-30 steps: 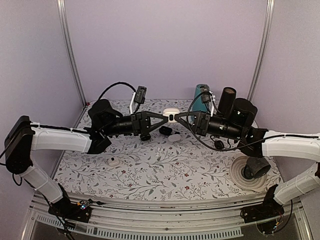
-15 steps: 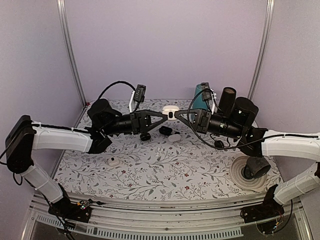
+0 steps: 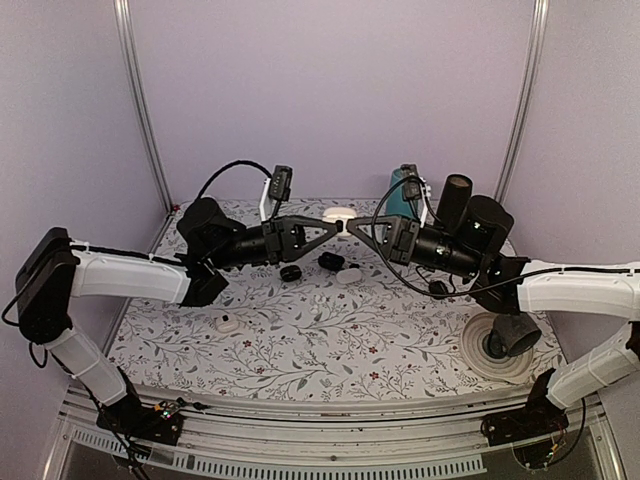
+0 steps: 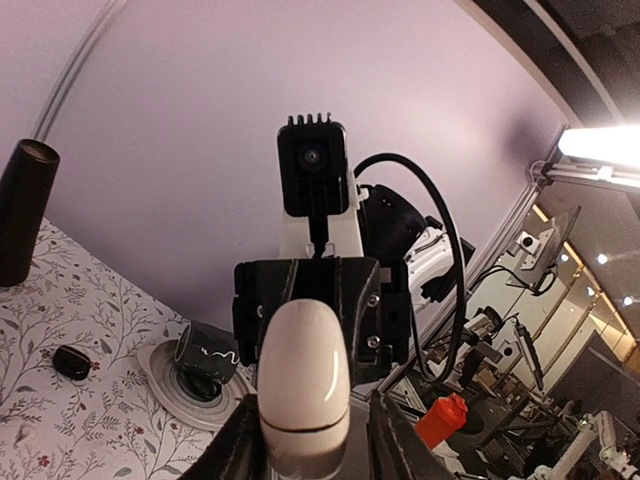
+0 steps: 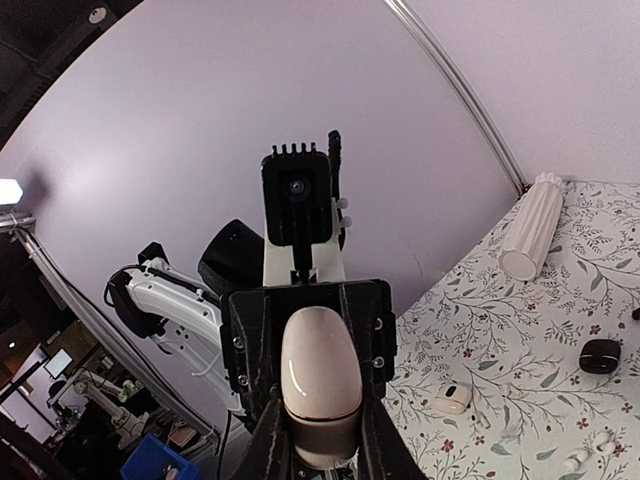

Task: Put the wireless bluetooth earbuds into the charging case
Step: Pass from the right arm to the left

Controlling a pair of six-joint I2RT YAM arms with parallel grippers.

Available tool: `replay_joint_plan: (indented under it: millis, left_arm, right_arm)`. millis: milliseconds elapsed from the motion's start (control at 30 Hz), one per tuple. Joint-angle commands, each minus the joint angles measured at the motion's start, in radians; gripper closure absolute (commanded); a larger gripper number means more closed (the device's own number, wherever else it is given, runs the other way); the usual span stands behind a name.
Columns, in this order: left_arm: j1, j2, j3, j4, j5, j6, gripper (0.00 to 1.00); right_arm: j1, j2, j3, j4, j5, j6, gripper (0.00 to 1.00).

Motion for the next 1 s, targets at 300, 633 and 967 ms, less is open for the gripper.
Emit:
replay_joint_plan:
  millis: [300,633,967]
  left_arm:
    - [-0.024,0.023,0.046,0.042,0.01,0.007,0.65]
    - [-0.029,0.017,0.041,0.038,-0.012,0.017,0.71]
    - [-0.037,0.019,0.039,0.047,-0.025,0.019,0.7]
  right_arm:
    - [0.011,-0.005,-0.012,0.042,0.05,0.012,0.97]
    - [0.013,-0.016,-0.024,0.054,0.075,0.014,0.97]
    - [0.02,-0.019,-0.038,0.082,0.094,0.022,0.97]
